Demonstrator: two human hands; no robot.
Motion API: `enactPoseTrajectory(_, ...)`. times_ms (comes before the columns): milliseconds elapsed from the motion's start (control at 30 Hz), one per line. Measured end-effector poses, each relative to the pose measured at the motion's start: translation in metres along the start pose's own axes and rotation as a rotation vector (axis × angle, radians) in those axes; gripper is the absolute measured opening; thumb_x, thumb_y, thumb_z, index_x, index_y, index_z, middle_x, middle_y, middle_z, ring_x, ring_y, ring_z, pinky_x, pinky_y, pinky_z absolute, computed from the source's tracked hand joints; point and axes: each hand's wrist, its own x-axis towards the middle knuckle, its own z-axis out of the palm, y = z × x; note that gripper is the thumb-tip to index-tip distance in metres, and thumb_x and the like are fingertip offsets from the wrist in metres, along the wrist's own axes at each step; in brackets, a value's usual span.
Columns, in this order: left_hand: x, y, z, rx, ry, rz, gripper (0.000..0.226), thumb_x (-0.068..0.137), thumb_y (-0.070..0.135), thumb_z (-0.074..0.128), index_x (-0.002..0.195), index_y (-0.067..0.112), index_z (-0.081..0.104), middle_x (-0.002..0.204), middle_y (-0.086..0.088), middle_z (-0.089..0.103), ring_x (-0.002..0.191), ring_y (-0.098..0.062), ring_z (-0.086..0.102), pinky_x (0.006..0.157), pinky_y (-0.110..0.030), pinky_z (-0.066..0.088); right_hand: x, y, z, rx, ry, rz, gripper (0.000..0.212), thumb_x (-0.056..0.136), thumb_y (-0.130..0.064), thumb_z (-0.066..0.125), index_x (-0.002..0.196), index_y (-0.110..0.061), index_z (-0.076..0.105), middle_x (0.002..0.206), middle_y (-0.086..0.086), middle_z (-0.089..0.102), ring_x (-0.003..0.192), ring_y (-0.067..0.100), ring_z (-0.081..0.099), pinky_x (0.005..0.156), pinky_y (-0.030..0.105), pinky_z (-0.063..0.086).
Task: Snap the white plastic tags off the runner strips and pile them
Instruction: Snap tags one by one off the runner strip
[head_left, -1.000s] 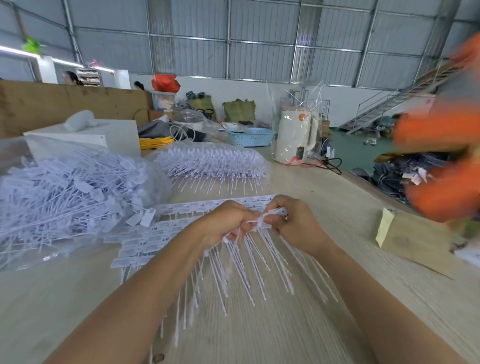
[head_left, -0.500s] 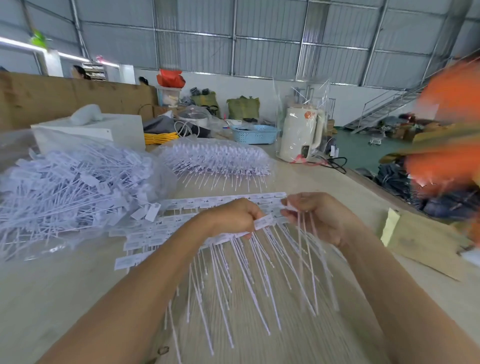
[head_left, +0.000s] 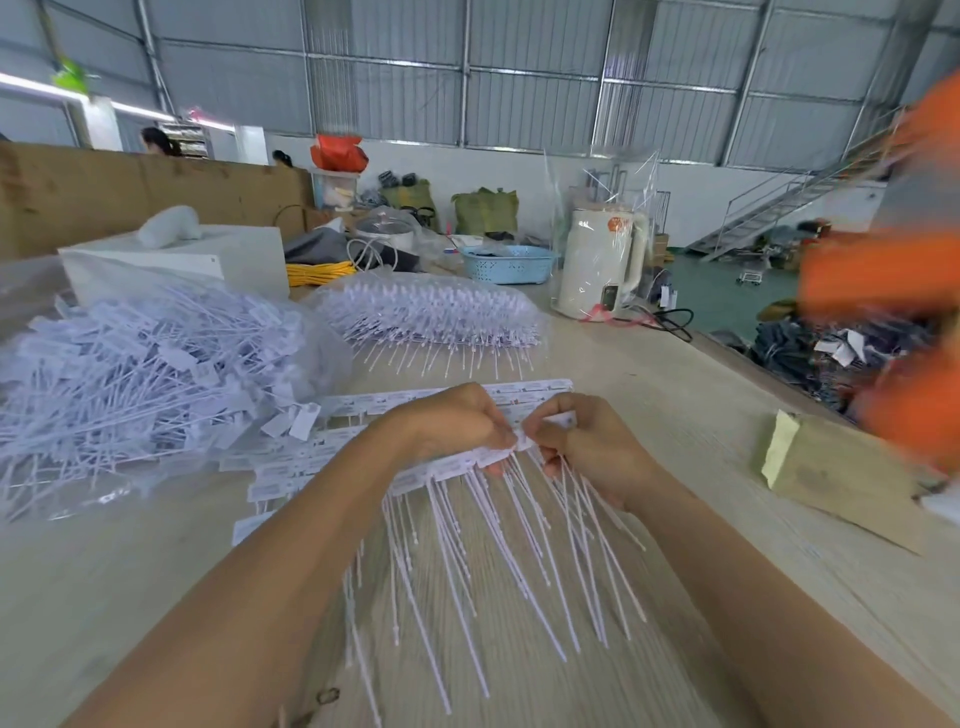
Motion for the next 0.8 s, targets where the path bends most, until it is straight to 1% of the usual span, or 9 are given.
enactPoseTrajectory(67, 0.001, -0.001, -0.003, -0.02, -0.013, -0.069, 0.018, 0.091, 0.013, 0.059, 0.075, 0.005, 0.059, 0.052, 0.001, 0.061, 0.053, -0.013, 0.061, 0.051, -0.02, 0.046, -0.001, 0.001, 0.004, -0.006, -0.021, -0.027, 0.008, 0.087, 0.0, 0.063, 0.093, 0.002, 0.057, 0.057, 0.007, 0.05, 0.046, 0.012, 0.049, 0.05, 0.027, 0.049)
enactPoseTrajectory(133, 0.0, -0.002, -0.003, 0.04, -0.004, -0.133, 0.025, 0.093, 0.022, 0.058, 0.075, 0.005, 0.058, 0.055, -0.001, 0.061, 0.046, -0.011, 0.057, 0.044, -0.015, 0.041, -0.001, 0.002, 0.006, 0.012, -0.034, -0.031, 0.015, 0.087, 0.003, 0.062, 0.1, 0.006, 0.058, 0.062, 0.006, 0.051, 0.045, 0.004, 0.052, 0.05, 0.021, 0.053)
enactPoseTrajectory(233, -0.001, -0.008, -0.002, -0.017, 0.011, -0.183, 0.031, 0.094, 0.029, 0.056, 0.078, 0.004, 0.061, 0.056, -0.002, 0.064, 0.047, -0.01, 0.061, 0.047, -0.017, 0.048, -0.001, 0.0, 0.004, 0.081, -0.04, -0.044, 0.021, 0.084, 0.007, 0.062, 0.104, 0.014, 0.06, 0.075, 0.011, 0.058, 0.052, 0.003, 0.06, 0.054, 0.02, 0.056)
enactPoseTrajectory(333, 0.0, -0.012, -0.003, -0.151, -0.008, -0.119, 0.027, 0.094, 0.017, 0.055, 0.071, 0.006, 0.06, 0.06, -0.005, 0.058, 0.045, -0.008, 0.056, 0.043, -0.017, 0.044, -0.002, -0.002, 0.004, 0.021, -0.046, -0.031, 0.022, 0.083, 0.009, 0.063, 0.104, 0.014, 0.06, 0.089, 0.016, 0.061, 0.066, 0.014, 0.063, 0.058, 0.022, 0.058)
enactPoseTrajectory(433, 0.002, -0.013, -0.004, -0.209, -0.046, -0.123, 0.027, 0.095, 0.011, 0.05, 0.07, 0.008, 0.058, 0.054, -0.002, 0.049, 0.046, -0.01, 0.044, 0.041, -0.017, 0.036, -0.001, -0.002, 0.008, -0.079, 0.004, -0.072, 0.014, 0.082, 0.012, 0.063, 0.096, 0.014, 0.062, 0.08, 0.012, 0.061, 0.06, 0.011, 0.062, 0.055, 0.024, 0.057)
enactPoseTrajectory(533, 0.003, -0.015, -0.005, -0.309, -0.164, -0.188, 0.031, 0.098, 0.011, 0.042, 0.068, 0.012, 0.051, 0.042, 0.006, 0.037, 0.037, -0.006, 0.029, 0.041, -0.016, 0.03, 0.0, -0.003, 0.009, -0.318, 0.041, -0.237, 0.009, 0.08, 0.01, 0.063, 0.079, 0.001, 0.065, 0.075, 0.008, 0.062, 0.07, 0.02, 0.059, 0.071, 0.044, 0.055)
enactPoseTrajectory(633, 0.003, -0.01, -0.008, -0.36, -0.182, -0.199, 0.03, 0.098, 0.013, 0.039, 0.07, 0.013, 0.05, 0.041, 0.008, 0.036, 0.034, -0.004, 0.027, 0.04, -0.015, 0.03, 0.0, -0.006, 0.006, -0.359, 0.081, -0.314, 0.013, 0.081, 0.008, 0.061, 0.08, -0.004, 0.065, 0.074, -0.004, 0.058, 0.076, 0.025, 0.061, 0.077, 0.049, 0.053)
enactPoseTrajectory(700, 0.004, -0.005, -0.008, -0.373, -0.158, -0.195, 0.03, 0.099, 0.014, 0.038, 0.071, 0.012, 0.049, 0.041, 0.007, 0.036, 0.033, -0.004, 0.025, 0.038, -0.015, 0.029, 0.001, -0.008, 0.004, -0.341, 0.116, -0.329, 0.012, 0.082, 0.007, 0.061, 0.081, -0.004, 0.065, 0.073, -0.009, 0.057, 0.072, 0.022, 0.06, 0.075, 0.048, 0.054)
enactPoseTrajectory(800, 0.003, 0.001, -0.009, -0.349, -0.164, -0.206, 0.029, 0.098, 0.017, 0.04, 0.071, 0.013, 0.049, 0.042, 0.007, 0.034, 0.035, -0.005, 0.023, 0.038, -0.016, 0.026, 0.003, -0.007, 0.001, -0.406, 0.158, -0.336, 0.013, 0.081, 0.007, 0.062, 0.082, -0.006, 0.065, 0.074, -0.005, 0.059, 0.07, 0.018, 0.058, 0.072, 0.035, 0.052)
